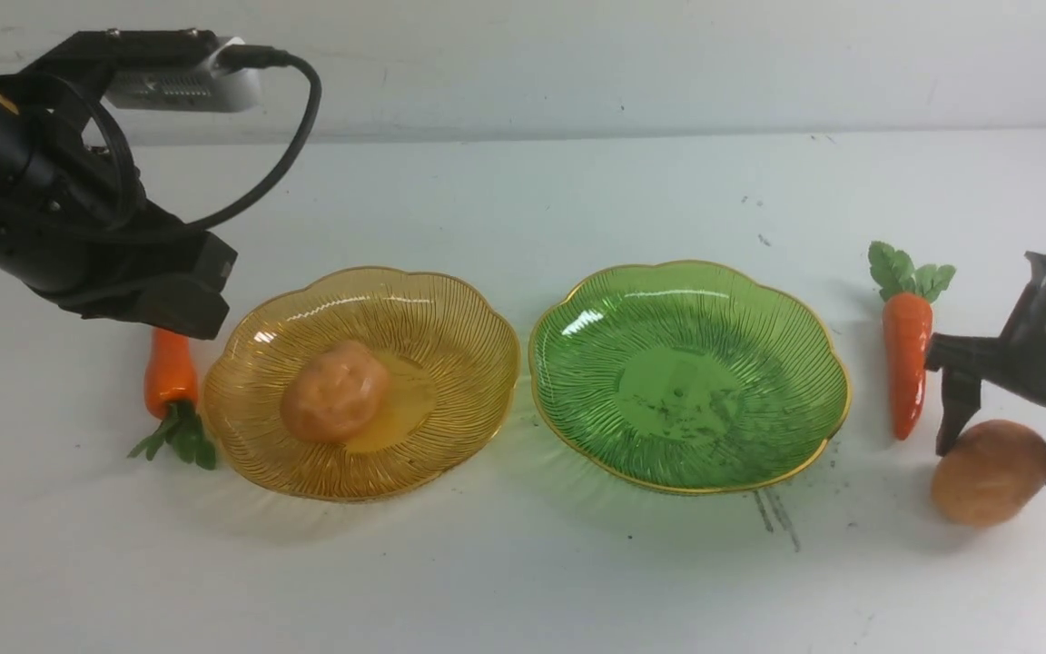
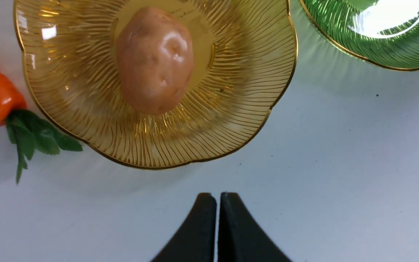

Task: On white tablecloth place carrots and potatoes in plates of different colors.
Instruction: 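Pick up the potato from the right side of the table and place it in a plate with the right gripper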

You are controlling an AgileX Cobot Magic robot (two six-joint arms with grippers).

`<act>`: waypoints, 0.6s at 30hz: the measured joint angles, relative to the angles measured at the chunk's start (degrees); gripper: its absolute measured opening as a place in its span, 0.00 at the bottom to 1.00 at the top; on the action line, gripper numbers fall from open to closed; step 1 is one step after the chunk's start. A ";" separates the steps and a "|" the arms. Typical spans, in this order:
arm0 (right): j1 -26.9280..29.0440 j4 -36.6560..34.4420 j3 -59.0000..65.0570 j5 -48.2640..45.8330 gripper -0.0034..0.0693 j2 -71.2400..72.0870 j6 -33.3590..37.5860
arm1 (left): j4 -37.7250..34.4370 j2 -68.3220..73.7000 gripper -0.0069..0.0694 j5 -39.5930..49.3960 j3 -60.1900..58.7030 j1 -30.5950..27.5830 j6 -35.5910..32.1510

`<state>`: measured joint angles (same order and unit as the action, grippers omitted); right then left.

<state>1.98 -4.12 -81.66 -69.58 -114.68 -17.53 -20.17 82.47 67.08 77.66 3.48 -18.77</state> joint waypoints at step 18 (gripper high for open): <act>-23.86 -23.15 -22.47 11.18 0.84 4.15 14.05 | 4.90 -2.32 0.09 -0.06 0.00 0.00 3.01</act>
<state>-21.89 -27.27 -104.13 -58.41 -110.53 -3.48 -15.27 80.15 67.02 77.66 3.48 -15.75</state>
